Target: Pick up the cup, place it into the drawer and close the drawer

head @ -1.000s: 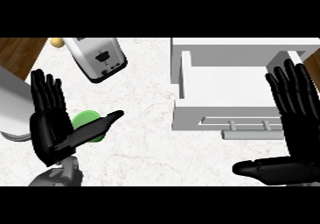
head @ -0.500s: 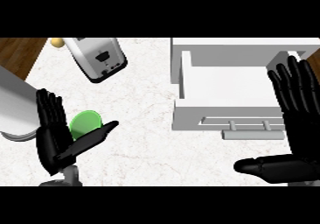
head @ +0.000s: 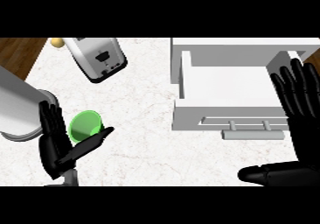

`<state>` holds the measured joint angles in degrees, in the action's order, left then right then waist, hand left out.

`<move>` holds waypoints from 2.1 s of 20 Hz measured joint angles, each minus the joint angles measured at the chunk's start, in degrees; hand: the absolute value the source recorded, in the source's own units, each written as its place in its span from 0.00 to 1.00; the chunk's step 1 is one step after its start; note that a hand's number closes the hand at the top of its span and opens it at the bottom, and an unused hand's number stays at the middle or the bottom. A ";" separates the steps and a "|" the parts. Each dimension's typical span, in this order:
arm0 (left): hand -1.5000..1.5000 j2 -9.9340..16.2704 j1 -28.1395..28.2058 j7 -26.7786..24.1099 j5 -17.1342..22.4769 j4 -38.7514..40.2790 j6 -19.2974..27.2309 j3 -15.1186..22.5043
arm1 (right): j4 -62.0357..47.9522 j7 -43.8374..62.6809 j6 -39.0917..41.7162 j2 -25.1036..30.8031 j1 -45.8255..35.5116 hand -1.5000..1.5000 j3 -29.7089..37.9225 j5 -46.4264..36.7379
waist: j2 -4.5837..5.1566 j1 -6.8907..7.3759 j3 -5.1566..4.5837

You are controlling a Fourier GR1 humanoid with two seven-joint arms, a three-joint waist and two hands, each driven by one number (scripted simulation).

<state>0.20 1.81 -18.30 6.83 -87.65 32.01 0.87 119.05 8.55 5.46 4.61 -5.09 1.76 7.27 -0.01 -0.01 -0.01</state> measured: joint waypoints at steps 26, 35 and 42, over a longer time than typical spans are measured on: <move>0.00 1.34 -6.38 -23.09 11.41 31.53 -11.80 -11.26 | -0.38 1.02 0.64 -0.55 -1.01 0.00 -0.39 0.07 | 0.03 -0.08 -0.01; 0.00 1.99 -9.54 -27.73 12.37 39.50 -14.64 -12.29 | 0.25 1.34 0.88 -0.47 -0.83 0.00 0.17 0.63 | 0.02 -0.10 0.00; 0.00 2.22 -13.83 -31.56 14.07 46.15 -17.12 -14.20 | 0.47 0.82 1.83 0.03 0.06 0.00 1.08 1.40 | 0.03 -0.15 -0.01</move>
<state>2.42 -12.02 -49.86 20.90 -41.51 14.89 -13.33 119.53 9.37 7.29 4.64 -5.03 2.83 8.67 0.01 -0.16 -0.02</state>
